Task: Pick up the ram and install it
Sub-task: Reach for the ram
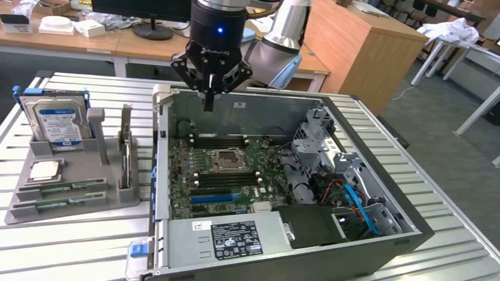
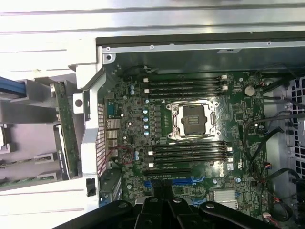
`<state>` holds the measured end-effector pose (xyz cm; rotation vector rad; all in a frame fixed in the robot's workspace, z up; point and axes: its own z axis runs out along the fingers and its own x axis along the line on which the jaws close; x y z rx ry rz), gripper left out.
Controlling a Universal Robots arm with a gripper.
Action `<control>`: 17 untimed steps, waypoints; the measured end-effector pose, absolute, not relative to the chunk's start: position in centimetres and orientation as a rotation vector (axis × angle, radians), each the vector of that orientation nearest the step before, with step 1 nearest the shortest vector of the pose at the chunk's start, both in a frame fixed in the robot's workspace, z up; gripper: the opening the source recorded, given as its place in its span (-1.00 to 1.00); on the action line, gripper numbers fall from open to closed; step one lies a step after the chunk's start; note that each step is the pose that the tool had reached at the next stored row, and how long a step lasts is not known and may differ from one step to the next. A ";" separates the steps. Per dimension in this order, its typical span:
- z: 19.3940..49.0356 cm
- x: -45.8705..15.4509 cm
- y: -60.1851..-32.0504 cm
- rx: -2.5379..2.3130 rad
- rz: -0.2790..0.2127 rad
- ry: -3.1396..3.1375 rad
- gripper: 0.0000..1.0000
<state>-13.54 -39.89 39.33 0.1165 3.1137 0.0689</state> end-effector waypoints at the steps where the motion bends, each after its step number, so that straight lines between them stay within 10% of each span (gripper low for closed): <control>1: 39.3 -13.6 -39.9 0.117 0.069 3.114 -0.80; 17: 39.3 -14.9 -39.9 0.117 0.069 3.114 -0.80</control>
